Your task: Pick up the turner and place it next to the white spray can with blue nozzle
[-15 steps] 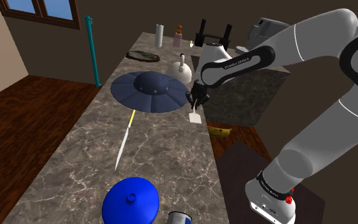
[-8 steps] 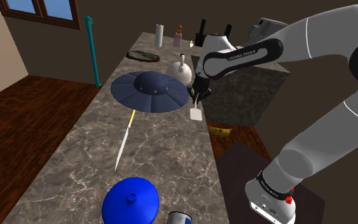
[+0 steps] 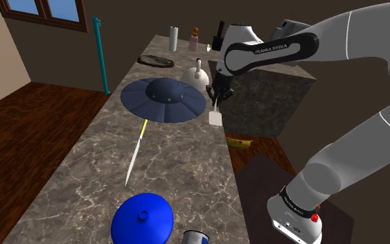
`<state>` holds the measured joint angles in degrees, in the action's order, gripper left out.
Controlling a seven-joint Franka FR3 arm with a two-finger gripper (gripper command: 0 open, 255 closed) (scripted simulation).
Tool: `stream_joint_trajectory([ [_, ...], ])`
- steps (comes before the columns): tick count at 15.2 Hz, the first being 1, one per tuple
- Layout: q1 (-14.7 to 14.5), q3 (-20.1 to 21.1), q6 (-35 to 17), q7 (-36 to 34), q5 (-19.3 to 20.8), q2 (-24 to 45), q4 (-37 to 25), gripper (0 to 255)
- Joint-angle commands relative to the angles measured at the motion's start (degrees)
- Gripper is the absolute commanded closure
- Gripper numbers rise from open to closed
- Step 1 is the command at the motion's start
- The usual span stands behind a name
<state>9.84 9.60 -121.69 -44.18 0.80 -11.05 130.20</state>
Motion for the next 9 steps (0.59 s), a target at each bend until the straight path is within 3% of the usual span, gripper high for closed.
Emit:
stream_joint_trajectory([
  [1,0.02,-0.08,1.64,0.18,-0.09,-0.52,-1.1,255],
  [4,0.01,-0.15,3.82,0.34,-0.22,-1.19,-2.63,255],
  [9,-2.49,2.1,4.4,-2.82,-2.58,-10.44,5.99,255],
])
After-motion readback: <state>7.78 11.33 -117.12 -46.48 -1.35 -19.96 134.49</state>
